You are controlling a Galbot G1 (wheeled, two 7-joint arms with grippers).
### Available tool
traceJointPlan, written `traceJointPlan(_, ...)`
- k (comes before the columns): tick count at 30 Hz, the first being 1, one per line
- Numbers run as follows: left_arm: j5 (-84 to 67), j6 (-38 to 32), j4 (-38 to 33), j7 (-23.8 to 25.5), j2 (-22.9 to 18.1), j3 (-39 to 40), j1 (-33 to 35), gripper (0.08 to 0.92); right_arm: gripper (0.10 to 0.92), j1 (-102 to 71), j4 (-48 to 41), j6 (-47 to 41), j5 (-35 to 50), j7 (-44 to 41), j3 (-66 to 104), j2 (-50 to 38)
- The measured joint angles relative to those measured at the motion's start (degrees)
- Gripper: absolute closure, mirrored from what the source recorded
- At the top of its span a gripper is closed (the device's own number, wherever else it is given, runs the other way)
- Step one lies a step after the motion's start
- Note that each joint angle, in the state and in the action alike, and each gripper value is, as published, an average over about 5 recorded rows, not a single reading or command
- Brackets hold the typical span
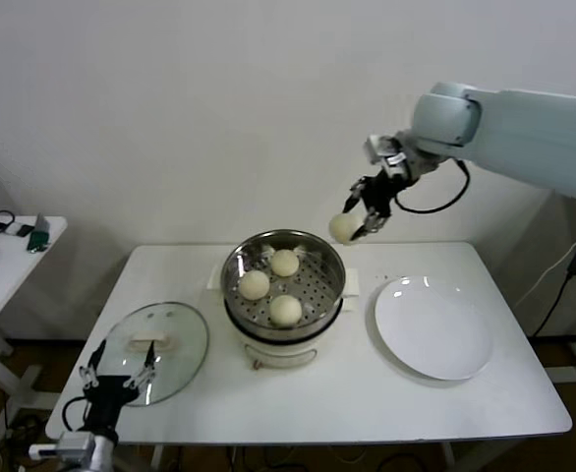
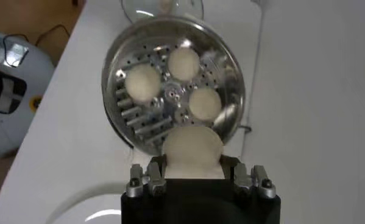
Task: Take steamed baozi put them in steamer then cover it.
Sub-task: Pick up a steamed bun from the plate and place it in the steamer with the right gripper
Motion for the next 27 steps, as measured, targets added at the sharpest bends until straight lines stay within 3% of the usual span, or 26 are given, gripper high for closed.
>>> traceJointPlan(27,-0.61,0.17,1.37,0.05,0.58,-0.81,-0.96,0.177,0.399,-18.55,-6.08,-2.22,-9.15,6.59,4.00,7.06)
